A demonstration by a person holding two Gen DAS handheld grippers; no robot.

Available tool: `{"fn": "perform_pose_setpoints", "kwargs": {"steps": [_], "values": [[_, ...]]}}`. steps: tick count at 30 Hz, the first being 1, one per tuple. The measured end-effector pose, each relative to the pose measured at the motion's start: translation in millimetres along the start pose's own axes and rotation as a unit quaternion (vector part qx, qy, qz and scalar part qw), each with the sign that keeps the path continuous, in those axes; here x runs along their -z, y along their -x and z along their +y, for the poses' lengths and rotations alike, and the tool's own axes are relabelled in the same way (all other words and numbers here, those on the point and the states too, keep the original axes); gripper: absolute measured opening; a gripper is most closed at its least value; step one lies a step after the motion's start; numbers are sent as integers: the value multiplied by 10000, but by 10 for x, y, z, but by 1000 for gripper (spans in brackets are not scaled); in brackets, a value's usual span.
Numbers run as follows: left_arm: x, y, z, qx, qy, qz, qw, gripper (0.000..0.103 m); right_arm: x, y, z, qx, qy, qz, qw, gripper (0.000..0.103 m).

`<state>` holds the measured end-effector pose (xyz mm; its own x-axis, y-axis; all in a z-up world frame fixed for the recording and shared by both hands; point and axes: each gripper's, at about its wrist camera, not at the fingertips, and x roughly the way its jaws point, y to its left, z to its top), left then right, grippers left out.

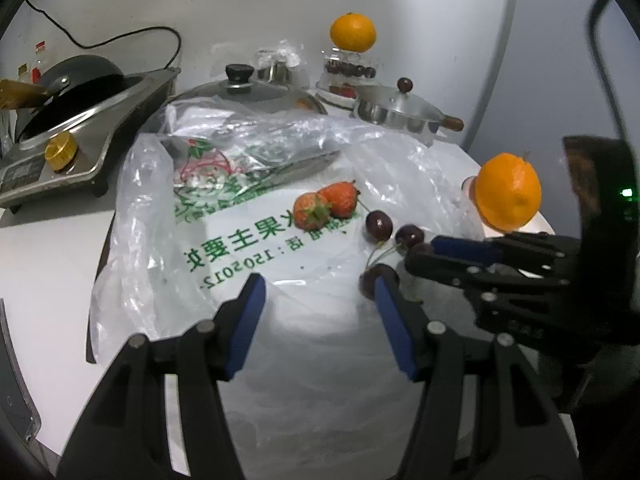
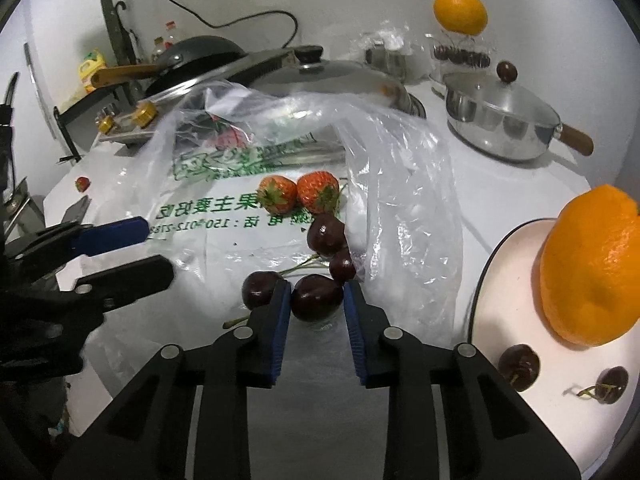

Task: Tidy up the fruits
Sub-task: 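Close the right gripper on a dark cherry while the left gripper grasps another cherry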

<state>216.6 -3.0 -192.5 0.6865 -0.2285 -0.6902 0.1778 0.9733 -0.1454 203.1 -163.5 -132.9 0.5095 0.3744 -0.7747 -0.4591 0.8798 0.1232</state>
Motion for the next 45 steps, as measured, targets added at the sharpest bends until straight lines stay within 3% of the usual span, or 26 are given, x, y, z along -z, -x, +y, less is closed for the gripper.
{"fn": "perform_pose_setpoints", "kwargs": {"steps": [13,36,41,45], "values": [[-30,-176,-289,-15,-290,182,9994,59,-14,419,-113,20,66,-420,9991,29],[-39,-535,-648,-150,-640,521,9965,58,208,771,-597,277,-167,-663,9973,29],[-38,-544,-661,-178,-644,518,9964,51,238,799,-634,298,-171,-678,9971,29],[-37,-545,-642,-207,-634,517,9964,40,262,820,-668,330,-193,-705,9968,29]]}}
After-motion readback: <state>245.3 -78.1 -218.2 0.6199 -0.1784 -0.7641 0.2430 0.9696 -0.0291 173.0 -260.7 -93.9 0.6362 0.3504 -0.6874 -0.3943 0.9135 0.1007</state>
